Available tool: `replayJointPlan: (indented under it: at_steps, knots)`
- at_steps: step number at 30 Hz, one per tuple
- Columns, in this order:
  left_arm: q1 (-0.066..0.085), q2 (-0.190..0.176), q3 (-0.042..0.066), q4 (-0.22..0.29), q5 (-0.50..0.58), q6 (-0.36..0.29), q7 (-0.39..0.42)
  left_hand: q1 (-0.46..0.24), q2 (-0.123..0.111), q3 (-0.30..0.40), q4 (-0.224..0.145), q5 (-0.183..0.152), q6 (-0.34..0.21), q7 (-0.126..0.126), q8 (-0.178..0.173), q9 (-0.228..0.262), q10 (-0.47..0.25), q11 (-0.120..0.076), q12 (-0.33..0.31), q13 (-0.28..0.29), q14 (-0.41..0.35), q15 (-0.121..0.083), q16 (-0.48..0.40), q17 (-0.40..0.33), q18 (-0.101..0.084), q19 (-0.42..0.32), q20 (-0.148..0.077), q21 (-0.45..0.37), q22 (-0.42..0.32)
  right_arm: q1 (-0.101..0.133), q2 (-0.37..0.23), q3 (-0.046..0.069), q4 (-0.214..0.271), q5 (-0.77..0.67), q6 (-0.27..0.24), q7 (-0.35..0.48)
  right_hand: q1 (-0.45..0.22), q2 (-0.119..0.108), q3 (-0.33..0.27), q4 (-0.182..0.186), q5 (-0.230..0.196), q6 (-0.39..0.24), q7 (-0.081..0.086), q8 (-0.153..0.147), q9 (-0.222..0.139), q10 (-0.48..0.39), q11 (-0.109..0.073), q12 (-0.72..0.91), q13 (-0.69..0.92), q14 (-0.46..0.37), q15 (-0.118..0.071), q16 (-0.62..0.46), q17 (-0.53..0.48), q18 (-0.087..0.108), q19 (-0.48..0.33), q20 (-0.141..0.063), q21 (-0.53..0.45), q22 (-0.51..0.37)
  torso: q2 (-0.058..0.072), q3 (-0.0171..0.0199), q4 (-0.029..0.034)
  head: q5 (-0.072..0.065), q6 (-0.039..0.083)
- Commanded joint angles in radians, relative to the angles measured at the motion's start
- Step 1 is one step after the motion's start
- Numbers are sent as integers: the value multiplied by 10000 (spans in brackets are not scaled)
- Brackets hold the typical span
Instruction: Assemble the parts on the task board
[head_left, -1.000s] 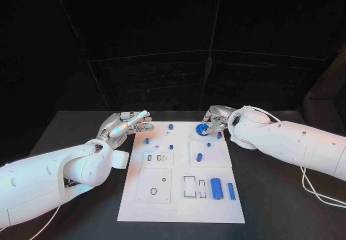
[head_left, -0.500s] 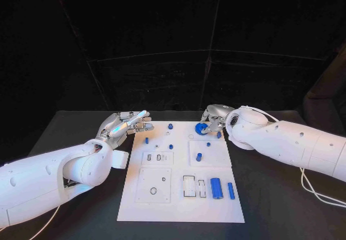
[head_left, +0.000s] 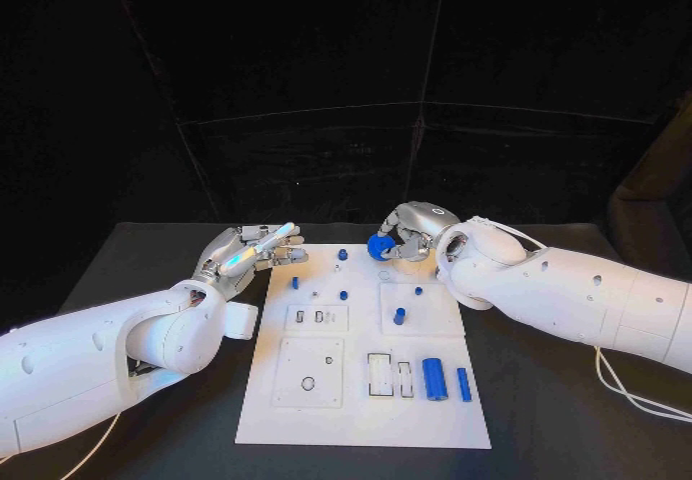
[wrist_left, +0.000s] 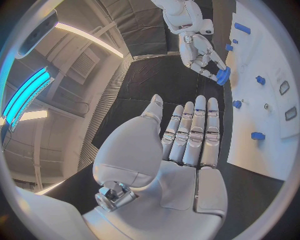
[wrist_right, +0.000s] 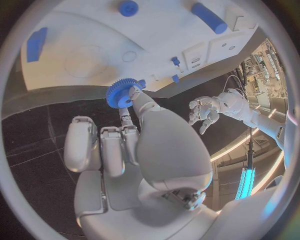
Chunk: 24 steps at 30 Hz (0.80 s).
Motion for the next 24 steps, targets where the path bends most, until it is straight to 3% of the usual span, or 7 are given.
replayJointPlan:
  at_steps: [1, 7, 17, 24]
  knots:
    - [13, -4, 8, 25, -47, 124, 6, -31, 65, 10, -61, 33, 42, -5, -67, 7, 98, 5, -57, -7, 49, 8, -67, -3, 157, 71, -4, -33, -17, 25, 278, 5, 13, -373, -367, 210, -173, -73, 390, 302, 32, 572, -261, -25, 453, 178, -13, -55, 1215, 710, -33, 27, 999, -142, 54, 7, 29, 28, 10, -2, 10, 61, 0]
    - [13, 15, 9, 21, -47, 110, -9, -28, 74, 16, -66, 33, 44, -6, -69, 7, 99, 6, -61, -8, 51, 8, -70, -4, 157, 73, -5, -34, -18, 6, 882, -17, -229, -484, 6, 41, -370, -155, 563, 290, 37, 522, -220, -125, 425, 112, 24, -151, 1132, 705, 0, 14, 971, -143, 52, 38, 33, 38, 15, -5, 40, 102, -22]
    - [15, 26, 9, 9, -47, 89, -7, -28, 74, 16, -66, 33, 44, -6, -69, 7, 99, 6, -61, -8, 51, 8, -70, -4, 157, 73, -5, -34, -18, -122, 1663, -65, -696, -644, 770, -305, -544, -251, 678, 273, 54, 480, -189, -207, 409, 69, 54, -212, 1087, 700, 27, 3, 952, -147, 56, 64, 41, 62, 9, -4, 10, 208, -77]
    - [16, 30, 9, 18, -47, 83, -7, -28, 74, 16, -66, 33, 44, -6, -69, 7, 99, 6, -61, -8, 51, 8, -70, -4, 157, 73, -5, -34, -18, -156, 1962, -119, -909, -761, 1110, -471, -656, -320, 727, 263, 55, 450, -164, -257, 403, 35, 76, -259, 1047, 701, 45, 2, 956, -149, 56, 81, 45, 74, 18, 7, -20, 195, -54]
